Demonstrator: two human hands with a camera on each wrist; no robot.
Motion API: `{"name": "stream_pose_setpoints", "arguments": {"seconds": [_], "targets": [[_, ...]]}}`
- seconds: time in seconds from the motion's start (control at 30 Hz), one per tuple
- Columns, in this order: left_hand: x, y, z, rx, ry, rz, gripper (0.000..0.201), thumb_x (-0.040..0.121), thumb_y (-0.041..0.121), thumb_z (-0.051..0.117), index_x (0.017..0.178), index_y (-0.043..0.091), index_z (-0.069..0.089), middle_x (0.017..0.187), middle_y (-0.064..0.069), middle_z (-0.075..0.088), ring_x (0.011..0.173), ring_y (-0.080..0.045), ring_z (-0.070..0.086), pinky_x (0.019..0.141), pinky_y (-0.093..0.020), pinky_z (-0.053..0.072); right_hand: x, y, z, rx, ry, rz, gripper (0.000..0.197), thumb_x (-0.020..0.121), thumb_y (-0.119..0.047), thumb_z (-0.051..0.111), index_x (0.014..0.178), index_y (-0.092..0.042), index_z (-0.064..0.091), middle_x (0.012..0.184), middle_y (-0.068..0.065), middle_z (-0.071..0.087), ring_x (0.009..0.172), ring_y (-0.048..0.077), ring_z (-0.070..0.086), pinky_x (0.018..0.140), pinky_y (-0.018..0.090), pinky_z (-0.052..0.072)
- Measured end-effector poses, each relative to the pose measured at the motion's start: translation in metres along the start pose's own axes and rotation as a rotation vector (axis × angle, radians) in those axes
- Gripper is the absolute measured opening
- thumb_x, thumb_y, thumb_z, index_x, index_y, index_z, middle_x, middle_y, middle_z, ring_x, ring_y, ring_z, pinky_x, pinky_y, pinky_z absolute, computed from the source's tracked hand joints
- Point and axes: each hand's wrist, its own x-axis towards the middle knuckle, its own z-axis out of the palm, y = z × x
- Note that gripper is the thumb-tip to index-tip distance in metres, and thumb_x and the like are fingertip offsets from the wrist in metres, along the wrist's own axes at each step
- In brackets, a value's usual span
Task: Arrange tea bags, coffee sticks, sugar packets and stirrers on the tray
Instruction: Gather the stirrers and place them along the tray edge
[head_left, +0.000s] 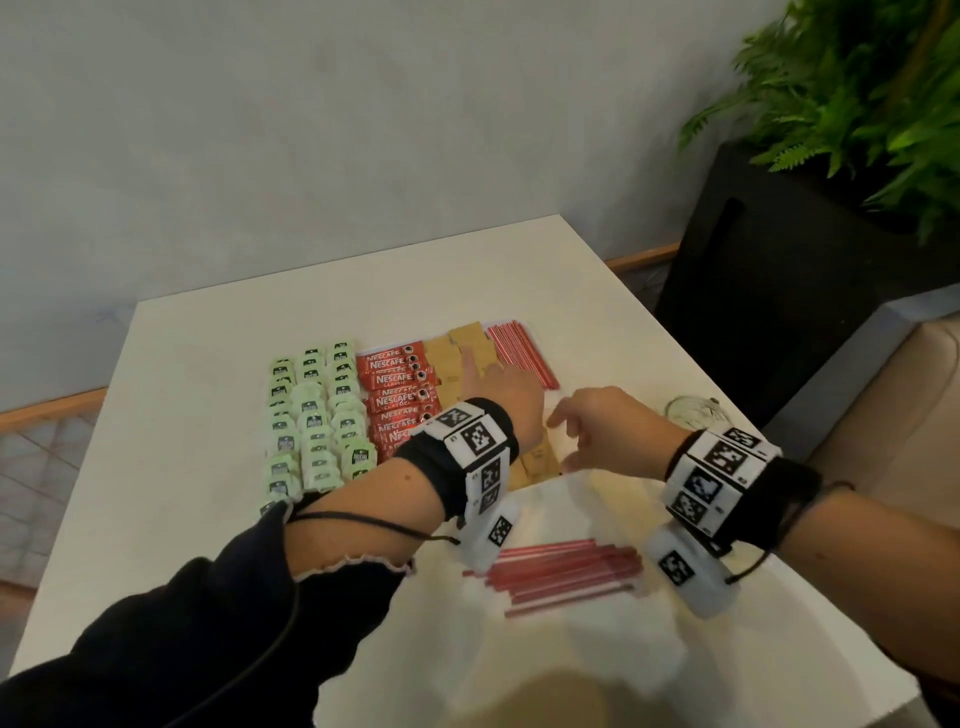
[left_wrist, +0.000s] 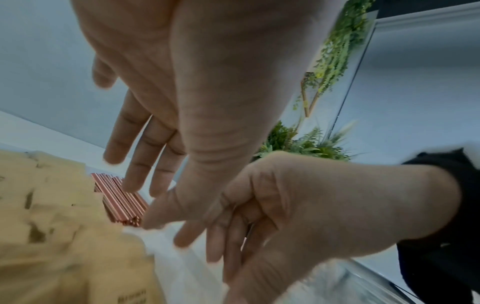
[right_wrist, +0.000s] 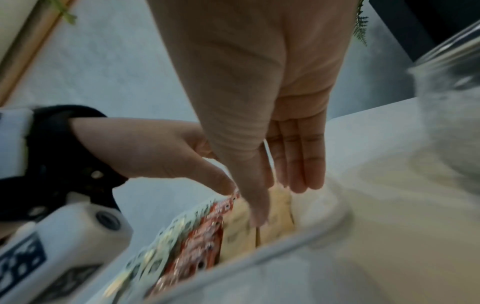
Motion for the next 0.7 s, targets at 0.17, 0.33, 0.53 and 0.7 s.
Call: {"name": "stream_pose_setpoints", "arguments": {"seconds": [0.17, 0.33, 0.53, 0.7], "targets": [[-0.052, 0.011, 0.024, -0.055, -0.057, 0.18, 0.04, 0.091, 0.036, 0.06, 0.123, 0.012, 0.055, 0.115, -0.006, 0.061, 0.103, -0.026, 0.059, 0.084, -0.036, 0.045, -0.055, -0.008, 0.027, -0.02, -0.253, -0.073, 0.067, 0.067, -0.049, 0.082, 0.125, -0.025, 0.058, 0.111, -0.008, 0.056, 0.096, 0.01, 0.053, 0.079, 0.02, 0.041], [-0.08, 0.025, 0.056, -0.057, -0.193, 0.23, 0.052, 0.08, 0.044, 0.074, 0.118, 0.009, 0.061, 0.11, -0.006, 0.063, 0.094, -0.024, 0.063, 0.067, -0.03, 0.046, -0.076, -0.011, 0.044, -0.027, -0.231, -0.059, 0.081, 0.06, -0.048, 0.086, 0.129, -0.026, 0.049, 0.121, -0.011, 0.05, 0.1, 0.005, 0.043, 0.086, 0.02, 0.039], [-0.094, 0.043, 0.052, -0.012, -0.172, 0.232, 0.053, 0.075, 0.04, 0.077, 0.114, 0.011, 0.06, 0.095, -0.003, 0.06, 0.079, -0.02, 0.056, 0.058, -0.027, 0.041, -0.077, -0.015, 0.052, -0.038, -0.175, -0.042, 0.065, 0.06, -0.038, 0.088, 0.116, -0.023, 0.057, 0.107, -0.009, 0.051, 0.091, 0.007, 0.045, 0.077, 0.019, 0.035], [-0.101, 0.056, 0.057, 0.05, -0.192, 0.244, 0.04, 0.083, 0.036, 0.07, 0.113, 0.01, 0.061, 0.09, -0.004, 0.055, 0.076, -0.021, 0.053, 0.063, -0.031, 0.042, -0.071, -0.022, 0.051, -0.046, -0.173, 0.012, 0.04, 0.063, -0.031, 0.087, 0.097, -0.019, 0.069, 0.082, -0.011, 0.054, 0.077, 0.01, 0.05, 0.056, 0.015, 0.031]]}}
